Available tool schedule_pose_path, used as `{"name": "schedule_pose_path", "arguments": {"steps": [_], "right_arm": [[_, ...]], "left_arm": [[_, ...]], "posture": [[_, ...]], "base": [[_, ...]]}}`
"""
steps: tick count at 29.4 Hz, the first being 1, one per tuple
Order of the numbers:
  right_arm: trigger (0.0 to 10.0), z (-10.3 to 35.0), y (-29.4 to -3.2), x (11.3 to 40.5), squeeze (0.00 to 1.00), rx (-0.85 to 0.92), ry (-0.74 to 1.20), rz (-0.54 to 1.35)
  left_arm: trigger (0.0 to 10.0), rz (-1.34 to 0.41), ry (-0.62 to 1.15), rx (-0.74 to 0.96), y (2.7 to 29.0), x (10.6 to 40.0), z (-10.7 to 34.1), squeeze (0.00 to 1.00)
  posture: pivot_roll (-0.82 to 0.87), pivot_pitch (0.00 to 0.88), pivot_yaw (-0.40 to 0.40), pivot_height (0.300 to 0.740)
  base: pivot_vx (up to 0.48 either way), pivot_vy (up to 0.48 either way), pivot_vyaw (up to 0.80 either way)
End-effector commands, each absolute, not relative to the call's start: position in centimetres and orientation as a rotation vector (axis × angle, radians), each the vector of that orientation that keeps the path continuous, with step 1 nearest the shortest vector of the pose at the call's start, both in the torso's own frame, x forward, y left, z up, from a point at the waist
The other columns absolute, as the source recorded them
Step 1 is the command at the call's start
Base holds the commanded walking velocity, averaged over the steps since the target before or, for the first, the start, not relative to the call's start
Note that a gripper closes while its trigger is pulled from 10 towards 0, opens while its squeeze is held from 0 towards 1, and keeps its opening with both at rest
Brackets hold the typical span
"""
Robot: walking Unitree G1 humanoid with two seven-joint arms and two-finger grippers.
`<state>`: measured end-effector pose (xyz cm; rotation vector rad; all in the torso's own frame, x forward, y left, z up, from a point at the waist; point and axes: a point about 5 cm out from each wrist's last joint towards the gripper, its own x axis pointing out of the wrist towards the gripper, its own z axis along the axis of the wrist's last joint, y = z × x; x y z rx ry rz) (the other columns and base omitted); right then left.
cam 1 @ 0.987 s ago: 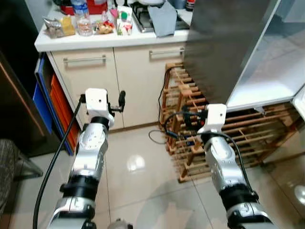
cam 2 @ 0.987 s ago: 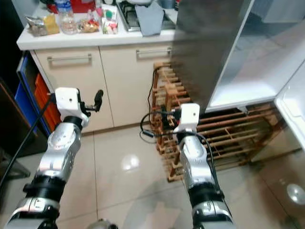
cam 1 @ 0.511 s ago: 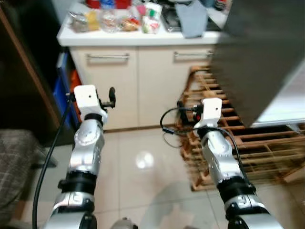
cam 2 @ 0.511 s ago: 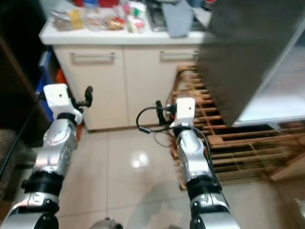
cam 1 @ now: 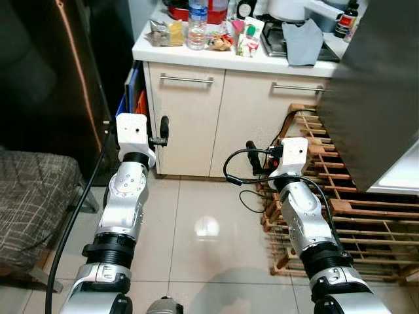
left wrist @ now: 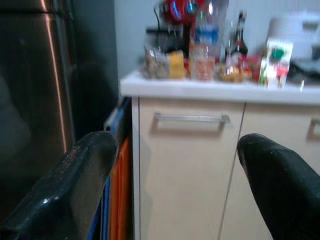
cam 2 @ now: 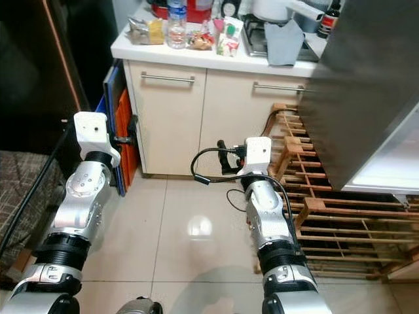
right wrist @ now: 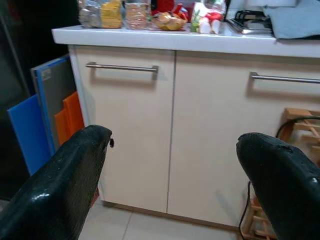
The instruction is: Restocking fridge
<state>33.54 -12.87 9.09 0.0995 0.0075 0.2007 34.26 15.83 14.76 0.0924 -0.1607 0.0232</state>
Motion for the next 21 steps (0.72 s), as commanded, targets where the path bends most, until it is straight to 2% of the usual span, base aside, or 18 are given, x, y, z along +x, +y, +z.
{"name": "schedule_pose_path", "arguments": {"steps": [1,6,21], "right_arm": [[10.0,10.0,-12.8,33.9,0.00,0.102,-0.036,0.212],[10.0,9.5,-12.8,33.9,0.00,0.106,-0.006,0.190],[10.0,9.1,-12.9,33.8,0.00,0.115,-0.010,0.146]], "left_arm": [[10.0,-0.002,-0.199,0.105,14.9,34.3,15.7,0.00],[10.0,-0.023,-0.221,0.142,14.3,34.3,16.0,0.00],[10.0,-0.072,-0.240,0.190,14.0,34.9,17.1,0.00]], "posture": [[0.01,0.000,-0.069,0.740],[0.03,0.000,-0.073,0.740],[0.01,0.000,-0.044,0.740]], "base": [[0.480,0.000,0.55],[0.480,0.000,0.62],[0.480,0.000,0.00]]}}
